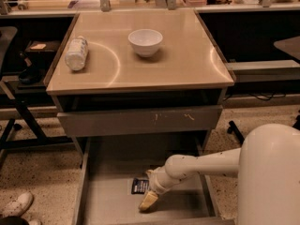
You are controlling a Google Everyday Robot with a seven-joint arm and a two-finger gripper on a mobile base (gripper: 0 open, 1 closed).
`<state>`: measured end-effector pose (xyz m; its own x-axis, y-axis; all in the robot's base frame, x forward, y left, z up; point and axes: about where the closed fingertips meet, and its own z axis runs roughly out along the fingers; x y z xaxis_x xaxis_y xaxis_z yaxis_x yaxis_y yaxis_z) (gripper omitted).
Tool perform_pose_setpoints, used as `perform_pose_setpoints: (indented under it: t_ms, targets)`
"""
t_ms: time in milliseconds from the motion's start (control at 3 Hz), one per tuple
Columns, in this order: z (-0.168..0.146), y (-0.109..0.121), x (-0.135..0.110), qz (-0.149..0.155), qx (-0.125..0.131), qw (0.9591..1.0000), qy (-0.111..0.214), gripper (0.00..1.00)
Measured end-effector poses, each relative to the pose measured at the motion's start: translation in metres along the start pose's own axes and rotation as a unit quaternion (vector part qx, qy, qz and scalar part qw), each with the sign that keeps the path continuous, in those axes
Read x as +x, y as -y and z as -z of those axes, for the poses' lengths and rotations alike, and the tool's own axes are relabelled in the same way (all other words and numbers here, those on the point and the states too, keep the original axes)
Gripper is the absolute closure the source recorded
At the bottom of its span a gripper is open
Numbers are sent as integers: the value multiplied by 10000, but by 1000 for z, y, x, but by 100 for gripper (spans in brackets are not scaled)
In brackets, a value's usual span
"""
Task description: Pick rxbar blueberry from middle drawer and place on counter
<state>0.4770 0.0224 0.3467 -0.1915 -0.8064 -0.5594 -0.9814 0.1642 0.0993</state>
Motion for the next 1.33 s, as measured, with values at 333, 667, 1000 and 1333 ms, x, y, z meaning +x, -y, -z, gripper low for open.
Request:
perform_pose_setpoints:
  t_ms: [333,667,1000,1333]
  targets:
    - [0,0,0,0,0,10000,0,41]
    - [0,0,0,0,-1,10000,0,64]
    - [0,0,0,0,-1,10000,0,87]
    - [4,0,-3,0,-1,10000,0,100]
